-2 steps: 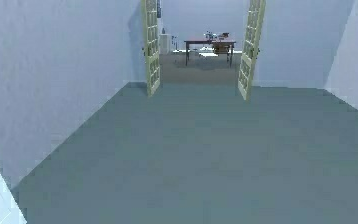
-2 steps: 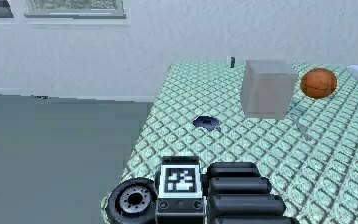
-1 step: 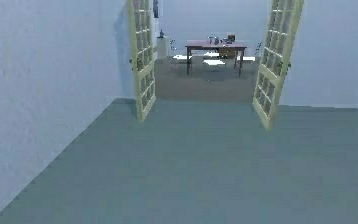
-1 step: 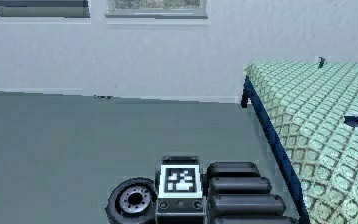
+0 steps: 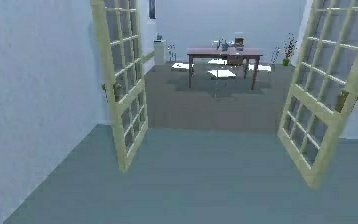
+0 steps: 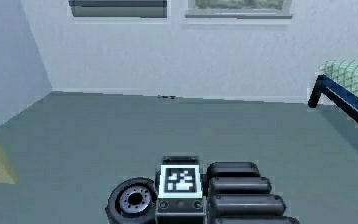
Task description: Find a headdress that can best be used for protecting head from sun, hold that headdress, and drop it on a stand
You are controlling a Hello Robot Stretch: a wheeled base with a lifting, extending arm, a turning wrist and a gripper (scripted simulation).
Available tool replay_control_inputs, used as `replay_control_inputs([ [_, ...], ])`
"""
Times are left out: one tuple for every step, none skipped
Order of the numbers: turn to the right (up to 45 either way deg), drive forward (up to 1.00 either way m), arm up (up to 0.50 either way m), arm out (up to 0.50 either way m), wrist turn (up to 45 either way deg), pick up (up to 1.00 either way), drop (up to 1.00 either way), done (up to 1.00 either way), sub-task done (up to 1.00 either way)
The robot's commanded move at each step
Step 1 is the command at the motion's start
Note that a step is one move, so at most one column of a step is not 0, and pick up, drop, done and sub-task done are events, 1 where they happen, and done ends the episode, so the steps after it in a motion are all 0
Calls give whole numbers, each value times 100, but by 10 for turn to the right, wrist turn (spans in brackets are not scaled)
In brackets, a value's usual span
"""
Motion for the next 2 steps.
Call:
replay_control_inputs([
  [-30,0,0,0,0,0,0,0,0],
  [0,100,0,0,0,0,0,0,0],
])
